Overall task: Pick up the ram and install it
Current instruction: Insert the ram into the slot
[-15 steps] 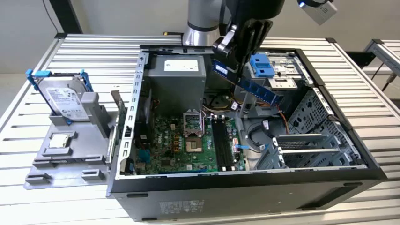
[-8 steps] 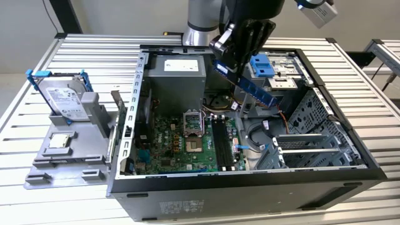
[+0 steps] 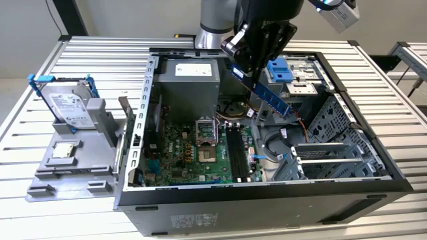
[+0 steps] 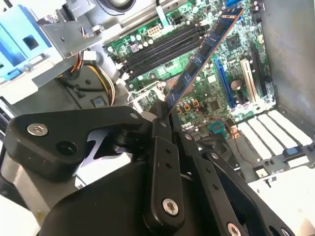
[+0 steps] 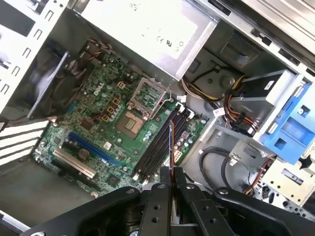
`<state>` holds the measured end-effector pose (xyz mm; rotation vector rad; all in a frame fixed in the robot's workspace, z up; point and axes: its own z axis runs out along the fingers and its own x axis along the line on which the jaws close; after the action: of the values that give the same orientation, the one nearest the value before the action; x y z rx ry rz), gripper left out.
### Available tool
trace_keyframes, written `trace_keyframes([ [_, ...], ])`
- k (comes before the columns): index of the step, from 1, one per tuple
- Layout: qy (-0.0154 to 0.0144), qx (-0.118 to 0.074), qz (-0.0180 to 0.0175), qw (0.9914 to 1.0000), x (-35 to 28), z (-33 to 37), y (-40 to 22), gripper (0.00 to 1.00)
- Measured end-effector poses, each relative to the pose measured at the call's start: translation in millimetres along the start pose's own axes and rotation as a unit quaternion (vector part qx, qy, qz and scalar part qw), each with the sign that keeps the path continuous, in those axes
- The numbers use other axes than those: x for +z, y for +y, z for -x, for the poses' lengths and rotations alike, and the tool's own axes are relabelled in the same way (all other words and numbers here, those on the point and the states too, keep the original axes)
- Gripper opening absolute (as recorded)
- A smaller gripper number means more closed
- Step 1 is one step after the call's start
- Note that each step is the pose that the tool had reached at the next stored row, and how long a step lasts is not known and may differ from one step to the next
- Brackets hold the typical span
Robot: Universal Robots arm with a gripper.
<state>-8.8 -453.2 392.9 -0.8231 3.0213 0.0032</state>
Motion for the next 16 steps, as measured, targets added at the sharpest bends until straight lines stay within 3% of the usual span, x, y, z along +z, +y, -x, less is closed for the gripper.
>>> trace_keyframes([
  [3, 0.0, 0.02, -0.0002, 0.99979, 0.0, 0.0, 0.0, 0.0],
  [7, 0.0, 0.047, -0.0004, 0.99889, 0.1, 0.0, 0.0, 0.0],
  [11, 0.0001, 0.073, -0.0007, 0.99733, 0.0, 0.0, 0.0, 0.0],
  [16, 0.0002, 0.105, -0.001, 0.99452, 0.0, -0.1, -0.1, 0.0],
])
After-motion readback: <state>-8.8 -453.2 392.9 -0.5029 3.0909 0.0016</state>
